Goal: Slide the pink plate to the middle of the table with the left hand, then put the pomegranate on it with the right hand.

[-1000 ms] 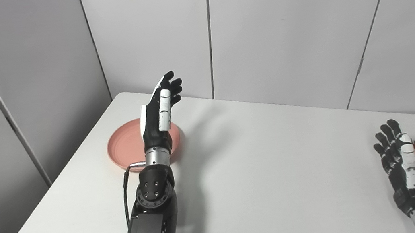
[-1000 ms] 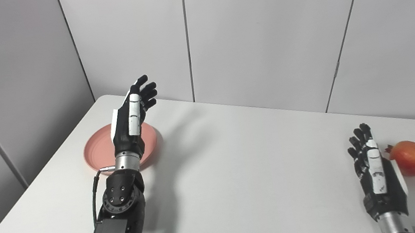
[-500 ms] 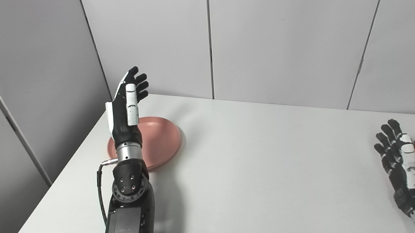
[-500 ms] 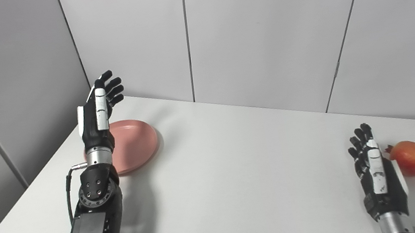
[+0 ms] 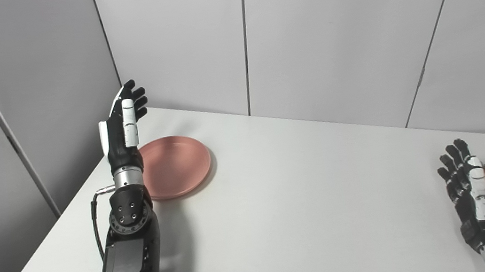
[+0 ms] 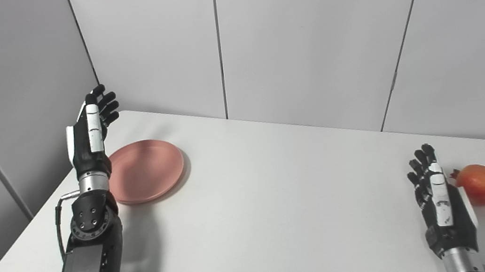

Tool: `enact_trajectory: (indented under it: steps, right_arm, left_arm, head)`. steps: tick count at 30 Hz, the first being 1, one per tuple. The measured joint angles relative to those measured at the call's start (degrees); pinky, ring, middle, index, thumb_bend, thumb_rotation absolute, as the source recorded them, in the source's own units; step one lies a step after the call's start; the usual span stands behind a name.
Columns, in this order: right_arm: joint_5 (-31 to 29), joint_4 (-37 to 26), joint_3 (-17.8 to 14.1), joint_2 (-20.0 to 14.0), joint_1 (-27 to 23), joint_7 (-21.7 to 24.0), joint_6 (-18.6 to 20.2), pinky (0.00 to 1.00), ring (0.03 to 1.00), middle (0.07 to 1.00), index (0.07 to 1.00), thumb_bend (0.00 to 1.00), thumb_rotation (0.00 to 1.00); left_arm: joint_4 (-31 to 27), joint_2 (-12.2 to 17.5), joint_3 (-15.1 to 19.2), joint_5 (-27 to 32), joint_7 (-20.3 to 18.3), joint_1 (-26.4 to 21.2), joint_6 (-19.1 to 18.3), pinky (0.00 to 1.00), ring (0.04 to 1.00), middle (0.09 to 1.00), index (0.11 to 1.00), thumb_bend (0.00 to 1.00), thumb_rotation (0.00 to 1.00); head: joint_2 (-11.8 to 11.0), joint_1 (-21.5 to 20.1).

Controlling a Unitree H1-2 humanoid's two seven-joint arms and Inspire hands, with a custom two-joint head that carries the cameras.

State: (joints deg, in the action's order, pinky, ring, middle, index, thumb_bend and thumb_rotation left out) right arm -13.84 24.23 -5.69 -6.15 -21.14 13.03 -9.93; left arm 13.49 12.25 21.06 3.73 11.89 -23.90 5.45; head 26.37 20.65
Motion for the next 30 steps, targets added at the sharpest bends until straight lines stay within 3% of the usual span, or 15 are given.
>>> enact_trajectory:
  steps: [16,30]
  right_arm:
    - [-0.14,0.01,-0.17,0.01,-0.01,0.07,0.00,1.00,1.000,1.000,1.000,0.64,0.95]
    - [-0.18,-0.30,-0.17,0.00,0.11,0.08,0.00,1.00,1.000,1.000,1.000,0.65,0.95]
  left_arm:
    - [6.98,1.98,3.13,3.68,1.73,0.11,0.02,0.80,0.821,0.824,0.821,0.78,1.00]
    - [15.33,3.31,2.76,4.11,1.83,-0.18,0.54,0.81,0.825,0.816,0.810,0.74,1.00]
  head:
    - [0.09,-0.09]
    - [0.18,0.00]
